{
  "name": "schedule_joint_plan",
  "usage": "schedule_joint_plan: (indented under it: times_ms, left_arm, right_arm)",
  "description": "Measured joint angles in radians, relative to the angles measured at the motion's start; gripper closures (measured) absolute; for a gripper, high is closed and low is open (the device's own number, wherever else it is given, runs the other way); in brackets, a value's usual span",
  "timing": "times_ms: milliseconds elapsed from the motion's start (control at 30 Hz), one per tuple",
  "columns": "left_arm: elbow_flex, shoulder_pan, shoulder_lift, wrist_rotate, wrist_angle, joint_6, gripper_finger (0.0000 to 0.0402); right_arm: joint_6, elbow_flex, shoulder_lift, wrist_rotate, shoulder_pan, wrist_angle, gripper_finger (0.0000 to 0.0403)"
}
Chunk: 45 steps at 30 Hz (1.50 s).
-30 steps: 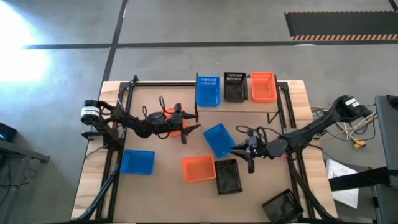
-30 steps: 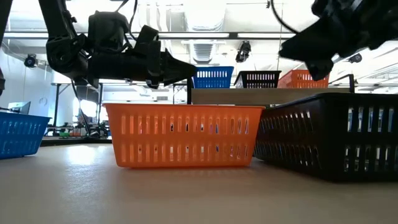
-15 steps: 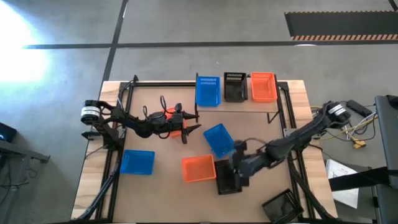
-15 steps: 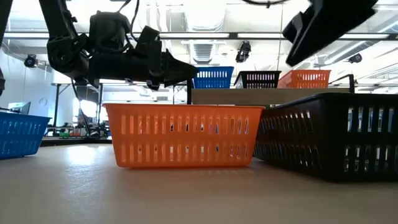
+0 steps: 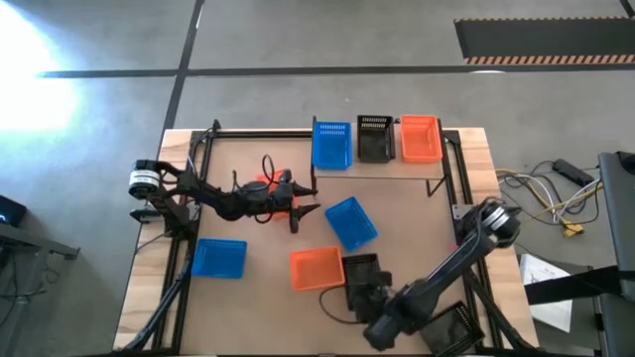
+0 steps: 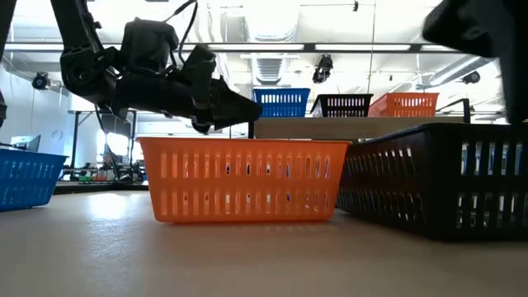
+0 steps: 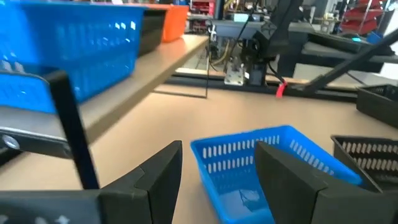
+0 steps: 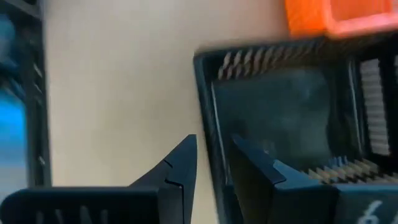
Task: Stack baskets on shelf by color
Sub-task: Stack the top black bin on top of the black bin on the shelf
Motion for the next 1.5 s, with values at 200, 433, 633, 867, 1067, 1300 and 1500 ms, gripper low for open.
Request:
schedule_joint_plan:
  times_ms: [200, 433, 633, 867, 1067, 1300, 1500]
  left_arm:
    - [-0.001, -0.031, 0.000, 0.002, -0.029, 0.001, 0.0217]
    - [-0.001, -0.062, 0.000, 0.003, -0.054, 0.001, 0.0217]
    - [-0.001, -0.064, 0.000, 0.003, -0.055, 0.002, 0.0217]
    - [-0.001, -0.064, 0.000, 0.003, -0.054, 0.002, 0.0217]
    - [-0.001, -0.064, 0.000, 0.004, -0.055, 0.002, 0.0217]
    - [-0.001, -0.065, 0.000, 0.004, -0.056, 0.002, 0.0217]
    - [-0.001, -0.067, 0.000, 0.005, -0.057, 0.002, 0.0217]
  right_arm:
    - [0.044, 0.159, 0.091, 0.011, 0.009, -0.168, 0.0317]
    - [0.031, 0.245, 0.153, 0.020, 0.009, -0.254, 0.0264]
    - [-0.026, 0.243, 0.172, 0.033, 0.008, -0.251, 0.0195]
    - [-0.019, 0.217, 0.205, 0.034, 0.008, -0.245, 0.0228]
    - [-0.002, 0.200, 0.244, 0.031, 0.008, -0.236, 0.0344]
    - [0.021, 0.238, 0.155, -0.061, 0.010, -0.239, 0.0393]
    - [0.095, 0.245, -0.032, -0.025, 0.034, -0.241, 0.0394]
